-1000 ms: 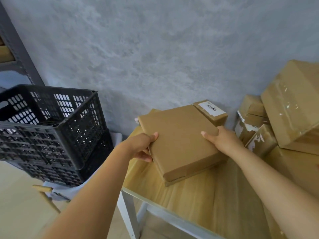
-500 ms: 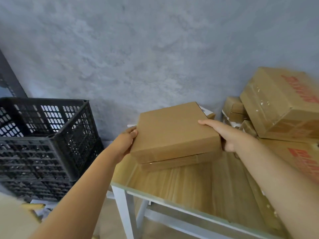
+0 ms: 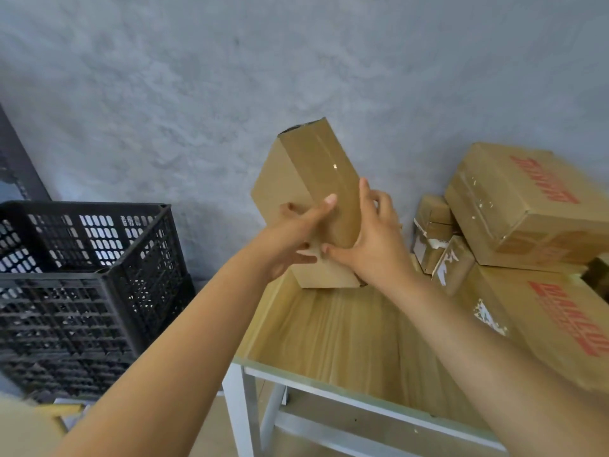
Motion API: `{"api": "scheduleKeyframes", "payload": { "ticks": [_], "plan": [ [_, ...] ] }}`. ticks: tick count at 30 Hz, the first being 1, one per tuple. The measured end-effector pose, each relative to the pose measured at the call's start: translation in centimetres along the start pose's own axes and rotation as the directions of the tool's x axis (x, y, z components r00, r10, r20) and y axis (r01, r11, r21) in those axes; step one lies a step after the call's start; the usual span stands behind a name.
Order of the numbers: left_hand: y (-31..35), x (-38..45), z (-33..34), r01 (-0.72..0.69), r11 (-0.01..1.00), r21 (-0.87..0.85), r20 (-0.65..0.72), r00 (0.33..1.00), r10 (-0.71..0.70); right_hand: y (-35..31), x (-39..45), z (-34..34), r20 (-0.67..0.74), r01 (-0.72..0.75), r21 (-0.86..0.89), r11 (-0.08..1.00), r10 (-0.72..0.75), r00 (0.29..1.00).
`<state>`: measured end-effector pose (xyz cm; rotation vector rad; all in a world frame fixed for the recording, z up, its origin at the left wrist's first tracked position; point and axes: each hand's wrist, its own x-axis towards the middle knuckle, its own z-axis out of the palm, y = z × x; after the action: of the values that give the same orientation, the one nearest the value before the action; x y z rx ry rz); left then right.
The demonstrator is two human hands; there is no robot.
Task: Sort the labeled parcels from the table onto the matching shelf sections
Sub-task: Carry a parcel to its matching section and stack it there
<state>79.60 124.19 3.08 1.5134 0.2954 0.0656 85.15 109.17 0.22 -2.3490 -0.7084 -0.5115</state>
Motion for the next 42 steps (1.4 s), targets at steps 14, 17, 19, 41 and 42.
{"api": "scheduleKeyframes", "payload": {
  "ticks": [14, 17, 19, 41, 42],
  "plan": [
    [-3.4, 1.3, -6.4, -0.065, 0.989, -0.132, -0.367, 0.930, 0.012, 1.2, -0.8, 1.3, 0.299, -0.181, 0.292, 0.939, 0.091, 0.950],
    [-3.9, 0.6, -8.5, -0.052, 0.980, -0.190, -0.245, 0.970, 0.004, 4.1, -0.4, 1.1, 0.252, -0.350, 0.252, 0.902, 0.287, 0.924],
    [-4.6, 0.6, -9.3, -0.041, 0.974, -0.224, -0.209, 0.978, -0.007, 5.6, -0.4, 1.0, 0.264, -0.494, 0.247, 0.834, 0.433, 0.862],
    [-6.2, 3.2, -6.3, -0.043, 0.677, -0.735, -0.147, 0.984, -0.098, 4.7, 2.3, 1.4, 0.516, -0.600, 0.797, 0.073, 0.434, 0.738],
    [-5.9, 3.2, -4.9, -0.013, 0.682, -0.731, -0.092, 0.993, -0.079, 4.2, 2.2, 1.8, 0.511, -0.584, 0.810, 0.045, 0.433, 0.742]
  ]
}}
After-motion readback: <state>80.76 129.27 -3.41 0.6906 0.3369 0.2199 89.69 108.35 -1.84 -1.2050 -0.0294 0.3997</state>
